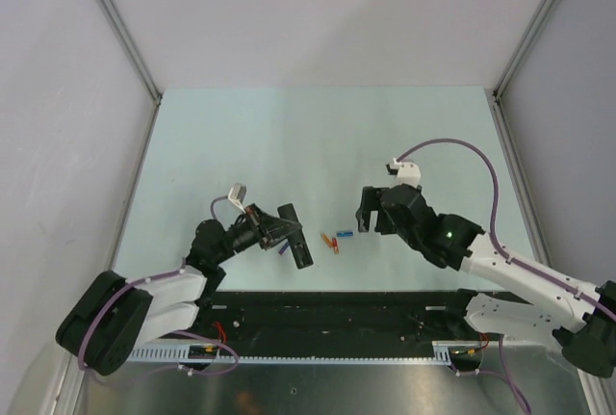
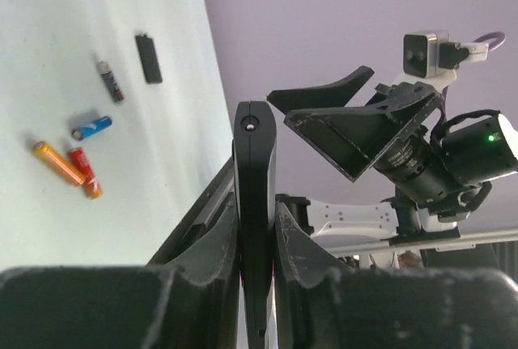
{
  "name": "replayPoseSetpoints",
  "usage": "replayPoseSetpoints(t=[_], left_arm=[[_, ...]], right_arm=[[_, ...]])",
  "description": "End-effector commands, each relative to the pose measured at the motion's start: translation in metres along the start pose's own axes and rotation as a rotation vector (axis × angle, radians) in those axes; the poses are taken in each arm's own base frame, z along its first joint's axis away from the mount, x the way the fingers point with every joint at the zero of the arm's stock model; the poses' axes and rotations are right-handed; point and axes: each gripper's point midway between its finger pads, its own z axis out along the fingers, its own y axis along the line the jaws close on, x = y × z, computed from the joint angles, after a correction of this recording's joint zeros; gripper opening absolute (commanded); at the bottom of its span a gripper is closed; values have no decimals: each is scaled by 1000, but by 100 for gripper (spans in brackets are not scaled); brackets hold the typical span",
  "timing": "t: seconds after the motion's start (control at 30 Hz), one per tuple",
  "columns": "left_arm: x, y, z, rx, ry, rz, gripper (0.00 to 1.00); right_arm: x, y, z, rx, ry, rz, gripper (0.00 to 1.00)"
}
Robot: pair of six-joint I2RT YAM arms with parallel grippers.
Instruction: Load the batteries into the remote control
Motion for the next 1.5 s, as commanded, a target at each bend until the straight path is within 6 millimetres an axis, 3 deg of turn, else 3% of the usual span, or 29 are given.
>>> replayPoseSetpoints(t=[0.0, 0.07, 0.17, 0.2, 0.27, 0.33, 0.53, 0.63, 0.77, 0.8, 0.93, 1.2, 1.47], left_arm=[[4, -20, 4, 79, 51, 97, 0], [2, -24, 1, 97, 25, 127, 0], [-3, -35, -5, 140, -22, 195, 0], [-4, -39, -6, 155, -31, 212, 0], [-2, -40, -7, 159, -28, 216, 0], [-1, -40, -8, 162, -20, 221, 0], [3, -44, -12, 184, -13, 248, 0], [2, -47, -16, 200, -38, 255, 0], [0, -49, -21, 212, -64, 255, 0], [4, -39, -24, 191, -57, 245, 0], [6, -35, -26, 184, -58, 239, 0], [8, -30, -29, 176, -56, 227, 0], [7, -29, -28, 170, -60, 226, 0]], right_arm=[[3, 20, -6, -189, -29, 134, 81], [10, 14, -7, -242, -35, 162, 78], [12, 15, -7, -281, -50, 171, 60], [14, 15, -5, -277, -42, 154, 47], [21, 18, -1, -283, -18, 124, 32], [34, 23, 8, -281, 32, 81, 29], [82, 30, 40, -141, 210, -31, 33], [97, 40, 50, -109, 252, -77, 37], [103, 52, 58, -99, 274, -97, 43], [105, 53, 60, -95, 282, -102, 44], [106, 60, 69, -77, 297, -121, 44], [121, 56, 86, -16, 340, -169, 43], [112, 55, 98, 5, 319, -169, 40]])
